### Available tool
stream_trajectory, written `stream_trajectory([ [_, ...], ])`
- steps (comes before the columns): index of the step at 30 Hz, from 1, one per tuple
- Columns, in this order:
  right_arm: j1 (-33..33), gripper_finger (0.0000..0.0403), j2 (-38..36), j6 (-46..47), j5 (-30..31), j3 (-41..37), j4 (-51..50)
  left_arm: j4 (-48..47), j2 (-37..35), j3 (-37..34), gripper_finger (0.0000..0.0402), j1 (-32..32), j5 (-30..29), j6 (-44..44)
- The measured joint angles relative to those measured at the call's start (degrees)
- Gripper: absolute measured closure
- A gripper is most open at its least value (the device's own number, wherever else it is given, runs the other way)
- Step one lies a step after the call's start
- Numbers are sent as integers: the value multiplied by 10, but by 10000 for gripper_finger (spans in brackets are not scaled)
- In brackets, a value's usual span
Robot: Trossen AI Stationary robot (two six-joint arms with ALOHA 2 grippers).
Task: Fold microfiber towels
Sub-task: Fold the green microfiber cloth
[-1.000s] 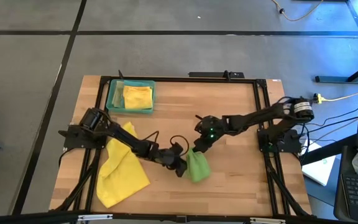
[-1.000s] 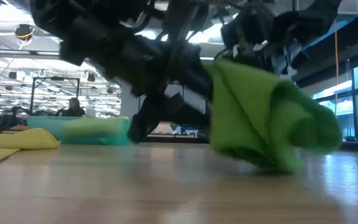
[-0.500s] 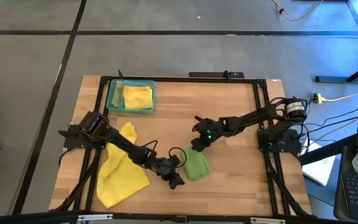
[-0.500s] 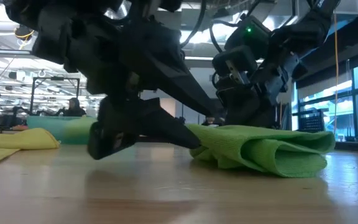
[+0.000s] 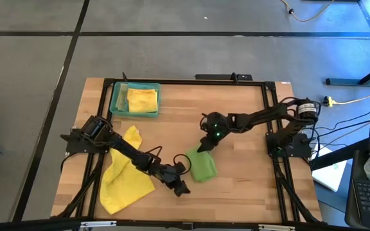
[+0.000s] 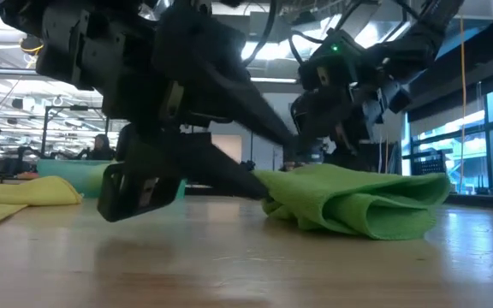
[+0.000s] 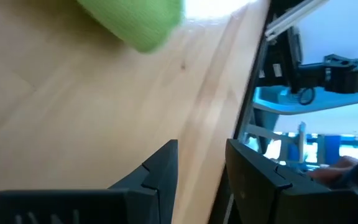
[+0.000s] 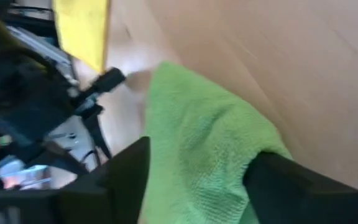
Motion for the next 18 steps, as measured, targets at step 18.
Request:
stream_trajectory([
  [18,-128,128,-22,-132,-214,0,-66,63,-29,0,276,28,-72,56],
])
